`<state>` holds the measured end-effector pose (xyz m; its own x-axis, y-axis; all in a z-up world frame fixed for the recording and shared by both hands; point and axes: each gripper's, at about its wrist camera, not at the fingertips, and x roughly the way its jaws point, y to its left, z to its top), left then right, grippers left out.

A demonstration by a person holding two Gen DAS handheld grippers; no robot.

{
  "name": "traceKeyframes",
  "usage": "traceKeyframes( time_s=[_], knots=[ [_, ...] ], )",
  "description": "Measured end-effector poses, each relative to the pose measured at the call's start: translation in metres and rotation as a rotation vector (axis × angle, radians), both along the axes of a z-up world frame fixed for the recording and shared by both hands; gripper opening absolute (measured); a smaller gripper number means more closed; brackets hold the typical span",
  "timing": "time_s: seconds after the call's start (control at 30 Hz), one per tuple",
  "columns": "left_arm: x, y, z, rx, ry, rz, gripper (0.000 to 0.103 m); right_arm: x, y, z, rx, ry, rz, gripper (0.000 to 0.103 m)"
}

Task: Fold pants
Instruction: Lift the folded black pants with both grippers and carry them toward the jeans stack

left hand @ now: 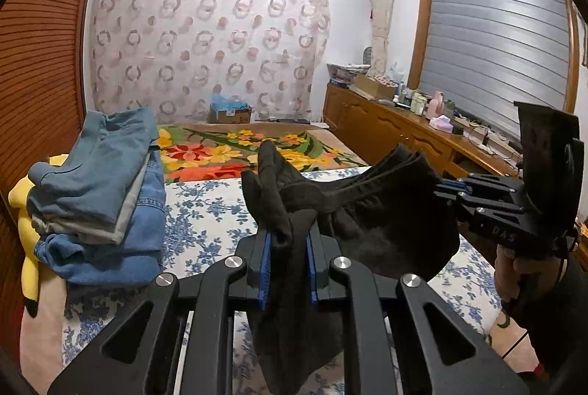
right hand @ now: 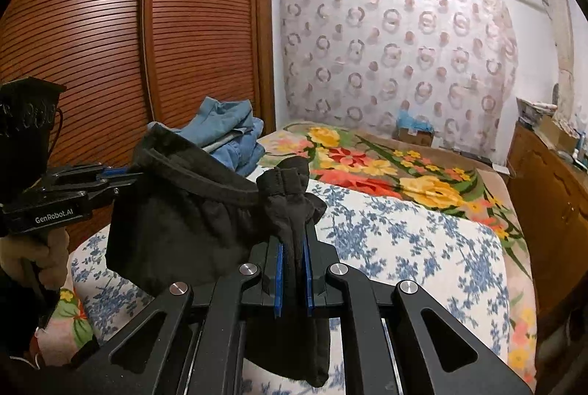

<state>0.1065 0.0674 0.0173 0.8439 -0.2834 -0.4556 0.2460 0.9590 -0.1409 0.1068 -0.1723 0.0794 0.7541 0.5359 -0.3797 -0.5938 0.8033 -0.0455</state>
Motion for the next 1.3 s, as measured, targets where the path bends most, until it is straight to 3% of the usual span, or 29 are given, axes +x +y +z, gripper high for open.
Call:
traceKeyframes(
  time_s=[0.3, 0.87, 1.3],
  knots=[
    [0.021, 0.024, 0.003, -0.019, 0.002, 0.054, 0.017, 0.056, 0.031, 0.017, -0.042, -0.008, 0.060, 0.009],
    [0.047, 0.096, 0.051, 0.023, -0.089, 0.237, 0.017, 0.146, 0.110, 0.062, -0.064, -0.163, 0.202, 0.009],
    [0.074, 0.136, 0.044, 0.030, -0.063, 0.343, 0.017, 0.197, 0.134, 0.047, -0.064, -0.187, 0.278, 0.009]
  ],
)
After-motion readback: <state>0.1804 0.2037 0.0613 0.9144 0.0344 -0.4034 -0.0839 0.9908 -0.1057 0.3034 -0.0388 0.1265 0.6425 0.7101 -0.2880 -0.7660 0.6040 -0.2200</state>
